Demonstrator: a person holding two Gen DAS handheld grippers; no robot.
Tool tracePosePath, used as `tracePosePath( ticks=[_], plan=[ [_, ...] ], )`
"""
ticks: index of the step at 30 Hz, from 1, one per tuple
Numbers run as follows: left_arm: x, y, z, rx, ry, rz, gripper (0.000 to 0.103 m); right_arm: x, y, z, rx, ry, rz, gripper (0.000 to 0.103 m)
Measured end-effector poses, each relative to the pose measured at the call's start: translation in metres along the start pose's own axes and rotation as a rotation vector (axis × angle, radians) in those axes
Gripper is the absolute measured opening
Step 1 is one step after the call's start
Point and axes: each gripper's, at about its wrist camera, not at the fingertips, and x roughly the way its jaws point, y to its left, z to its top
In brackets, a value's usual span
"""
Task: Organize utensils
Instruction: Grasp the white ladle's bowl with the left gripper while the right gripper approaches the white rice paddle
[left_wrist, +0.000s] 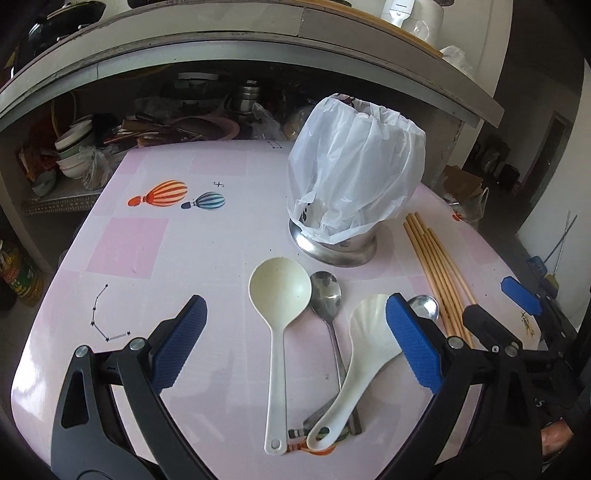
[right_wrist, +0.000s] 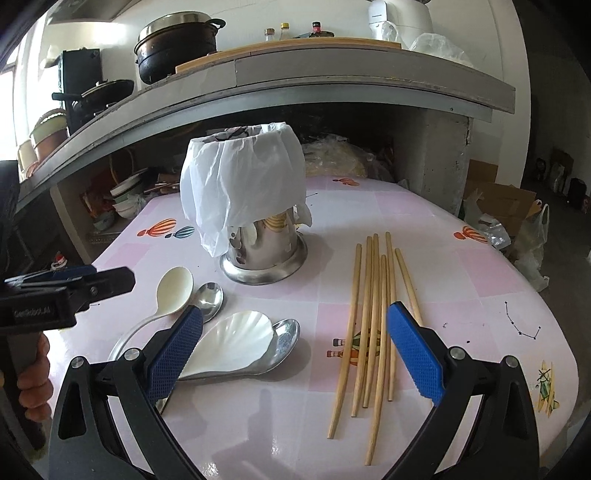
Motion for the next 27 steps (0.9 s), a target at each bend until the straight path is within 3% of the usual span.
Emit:
tracePosePath(
  ticks=[3, 10, 19, 22, 27],
  plan=[
    [0.014, -0.002, 0.009, 0.051, 0.021, 0.011, 0.094, 0.007, -0.007, -0.003, 0.028, 0.041, 0.025, 0.097],
    [0.058, -0.006, 0.012, 0.181, 0.155, 0.025, 0.094, 0.018, -0.013, -0.004, 0.062, 0.081, 0.062, 0.097],
    [0.084, 0.002, 0.005, 0.210, 0.243, 0.085, 0.093, 0.030, -0.005, -0.006, 0.043, 0.110, 0.103, 0.097],
    [0.091, 0.005, 0.004, 0.235, 0.274, 0.093, 0.082, 0.034, -0.006, -0.006, 0.050, 0.114, 0.107, 0.097],
    [0.102, 0.009, 0.005, 0.241, 0.310, 0.090, 0.079, 0.038, -0.008, -0.007, 0.063, 0.122, 0.106, 0.097]
  ],
)
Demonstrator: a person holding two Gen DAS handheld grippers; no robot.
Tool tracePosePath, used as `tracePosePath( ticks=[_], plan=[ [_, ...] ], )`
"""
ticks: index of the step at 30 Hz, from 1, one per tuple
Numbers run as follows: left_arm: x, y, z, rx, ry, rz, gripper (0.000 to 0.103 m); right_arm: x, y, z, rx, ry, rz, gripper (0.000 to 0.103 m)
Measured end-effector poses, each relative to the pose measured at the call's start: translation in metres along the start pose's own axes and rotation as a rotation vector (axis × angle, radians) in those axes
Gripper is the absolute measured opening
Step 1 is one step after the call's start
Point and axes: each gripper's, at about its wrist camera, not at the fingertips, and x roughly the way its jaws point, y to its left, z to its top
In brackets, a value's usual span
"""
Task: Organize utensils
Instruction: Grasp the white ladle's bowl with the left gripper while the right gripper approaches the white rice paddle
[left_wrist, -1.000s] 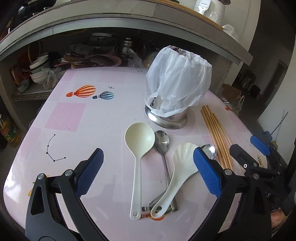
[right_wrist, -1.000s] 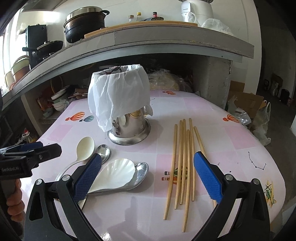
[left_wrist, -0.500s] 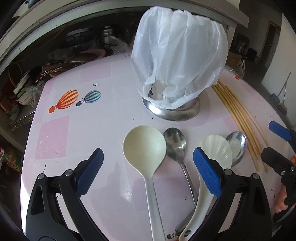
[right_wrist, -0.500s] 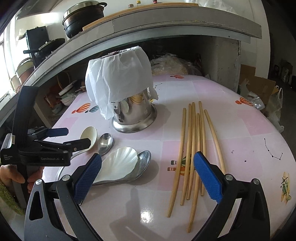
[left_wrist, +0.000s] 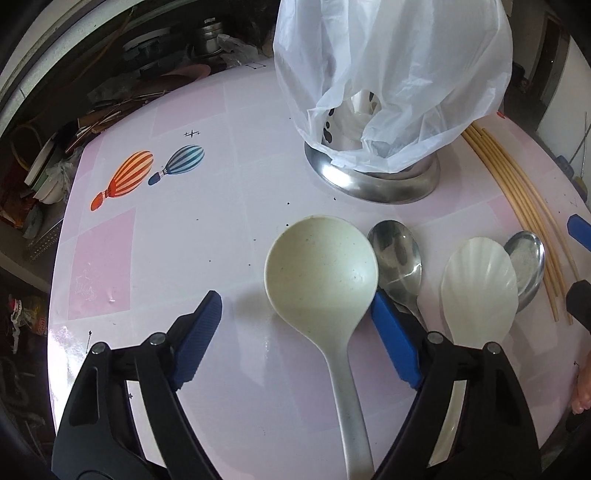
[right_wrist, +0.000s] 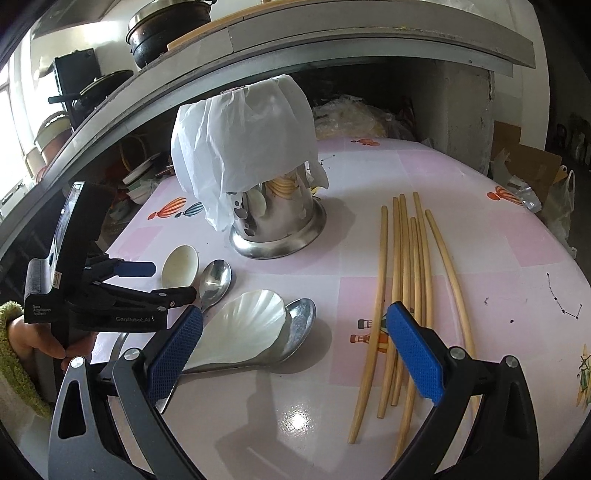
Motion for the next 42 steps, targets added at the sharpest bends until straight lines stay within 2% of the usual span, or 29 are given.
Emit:
tracePosePath(
  ticks=[8, 13, 20, 24, 30, 32, 42],
  plan=[
    [0.006, 0.002, 0.013, 0.017, 0.021, -0.018, 0.079, 0.001, -0.003, 0.000, 0.015, 0.004, -0.003, 0.097],
    [0.011, 0.007, 0.020, -0.012, 0.034, -0.058, 0.073, 0.001, -0.003, 0.000, 0.011, 0.003, -0.003, 0.097],
    [0.013, 0.010, 0.024, -0.045, 0.024, -0.034, 0.066, 0.002, -0.005, -0.001, 0.019, 0.005, -0.002, 0.097],
    [0.012, 0.019, 0.022, -0.074, 0.008, -0.017, 0.055, -0.001, -0.004, -0.001, 0.019, 0.004, 0.013, 0.097],
    [0.013, 0.020, 0.021, -0.092, -0.009, -0.005, 0.055, -0.001, -0.007, -0.001, 0.036, 0.020, 0.073, 0.097],
    [0.010, 0.017, 0.016, -0.097, -0.015, -0.001, 0.055, -0.001, -0.009, 0.000, 0.045, 0.028, 0.106, 0.094],
    [0.006, 0.022, 0.007, -0.120, -0.028, 0.008, 0.055, 0.011, -0.007, 0.010, 0.069, 0.099, 0.246, 0.062]
  ],
)
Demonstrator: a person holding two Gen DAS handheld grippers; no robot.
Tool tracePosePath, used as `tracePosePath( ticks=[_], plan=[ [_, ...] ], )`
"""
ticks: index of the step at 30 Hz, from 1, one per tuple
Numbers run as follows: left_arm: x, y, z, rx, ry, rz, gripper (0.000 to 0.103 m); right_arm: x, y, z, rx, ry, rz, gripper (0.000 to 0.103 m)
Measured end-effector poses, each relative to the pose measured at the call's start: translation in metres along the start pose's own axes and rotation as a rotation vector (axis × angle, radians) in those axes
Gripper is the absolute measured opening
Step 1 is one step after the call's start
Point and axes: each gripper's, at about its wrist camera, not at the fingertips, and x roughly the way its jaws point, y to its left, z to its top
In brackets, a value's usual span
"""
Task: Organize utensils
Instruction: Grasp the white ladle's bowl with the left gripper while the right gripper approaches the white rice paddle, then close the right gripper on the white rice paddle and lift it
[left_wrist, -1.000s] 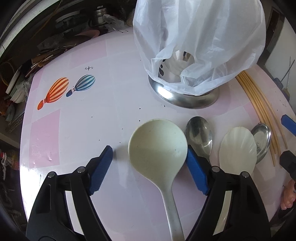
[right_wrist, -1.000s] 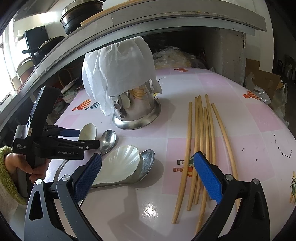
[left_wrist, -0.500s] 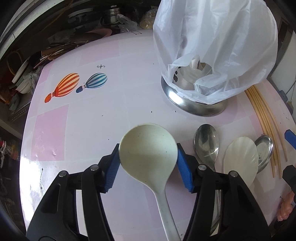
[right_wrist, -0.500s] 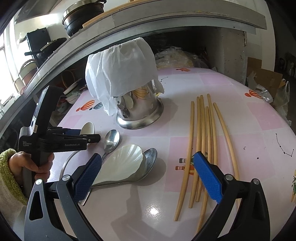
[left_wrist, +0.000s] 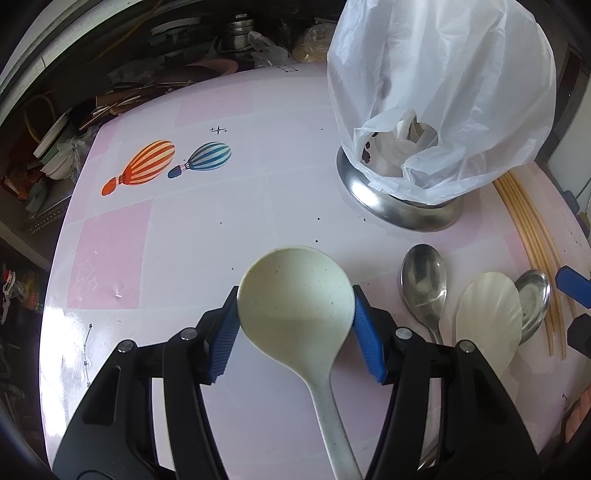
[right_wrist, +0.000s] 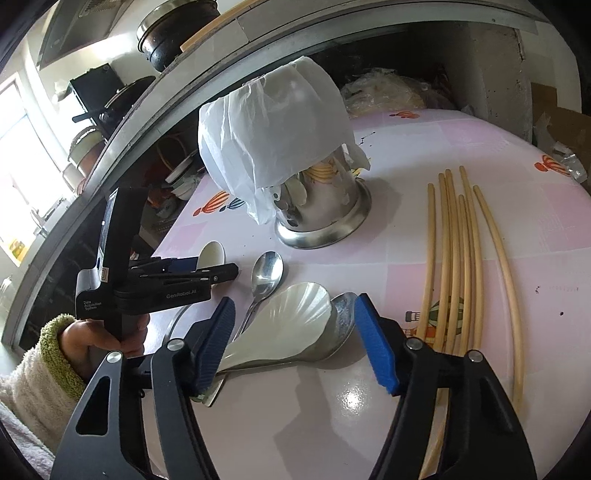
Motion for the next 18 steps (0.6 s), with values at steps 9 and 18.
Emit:
tracePosePath(
  ticks=[9, 18],
  plan=[
    [-0.004, 0.009, -0.005, -0.036, -0.021, -0.022, 0.055, 0.027, -0.008, 0.006, 0.042, 0.140, -0.008, 0.043],
    [-0.006, 0.015, -0.008, -0.055, -0.035, -0.034, 0.055, 0.051, -0.020, 0.012, 0.110, 0.228, 0.024, 0.033]
  ],
)
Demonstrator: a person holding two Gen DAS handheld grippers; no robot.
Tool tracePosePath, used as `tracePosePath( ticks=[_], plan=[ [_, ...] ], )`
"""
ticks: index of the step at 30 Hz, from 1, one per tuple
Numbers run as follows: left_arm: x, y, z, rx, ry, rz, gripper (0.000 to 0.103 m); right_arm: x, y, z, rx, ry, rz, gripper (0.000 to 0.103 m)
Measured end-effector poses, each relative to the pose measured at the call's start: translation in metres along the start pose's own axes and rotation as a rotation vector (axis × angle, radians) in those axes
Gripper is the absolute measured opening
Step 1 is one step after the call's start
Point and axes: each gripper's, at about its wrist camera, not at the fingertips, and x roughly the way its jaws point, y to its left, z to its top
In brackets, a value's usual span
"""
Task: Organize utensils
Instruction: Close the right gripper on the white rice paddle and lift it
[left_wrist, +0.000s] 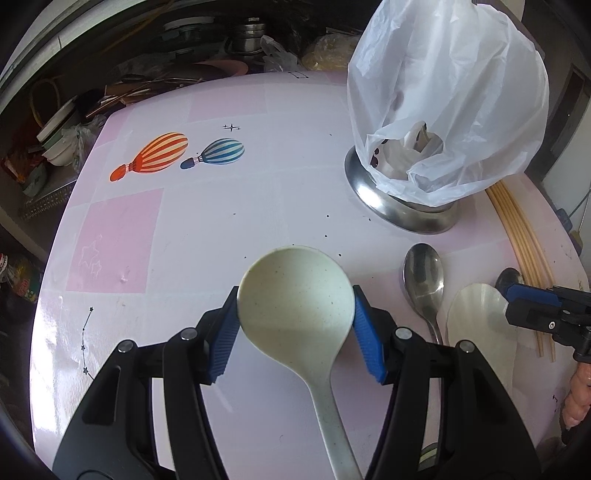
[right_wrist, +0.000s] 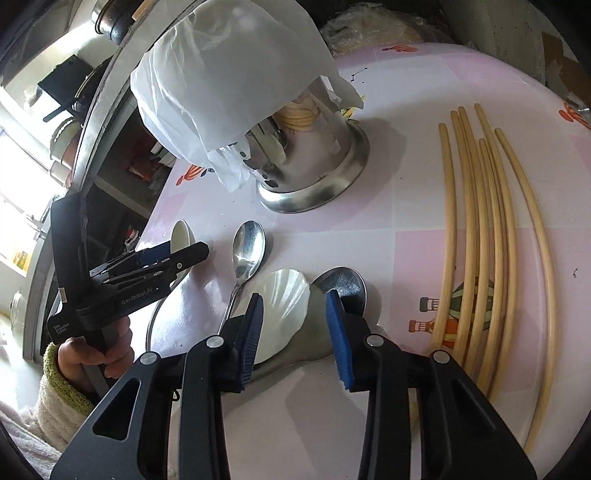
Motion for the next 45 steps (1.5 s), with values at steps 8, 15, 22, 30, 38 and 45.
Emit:
tracePosePath(
  ticks=[8, 15, 22, 30, 38, 45],
  plan=[
    [-0.001, 0.002, -0.001, -0.009, -0.008, -0.001, 0.055, 0.014, 0.010, 0.005, -0.025, 0.079, 0.047, 0.024],
    [-0.001, 0.004, 0.000, -0.017, -0.009, -0.003, 0.055, 0.024, 0.023, -0.003, -0.109, 0.130, 0.034, 0.024],
    [-0.002, 0.004, 0.000, -0.015, -0.013, -0.003, 0.055, 0.019, 0.030, -0.005, -0.130, 0.143, 0.082, 0.023],
    [-0.002, 0.004, -0.001, -0.017, -0.015, -0.006, 0.055, 0.019, 0.025, -0.008, -0.098, 0.179, 0.177, 0.023],
    [-0.003, 0.004, -0.001, -0.016, -0.017, -0.007, 0.055, 0.031, 0.019, -0.016, -0.025, 0.249, 0.268, 0.023],
    [-0.005, 0.003, 0.000, -0.015, -0.017, -0.006, 0.055, 0.038, 0.026, -0.022, -0.036, 0.260, 0.261, 0.028]
  ],
)
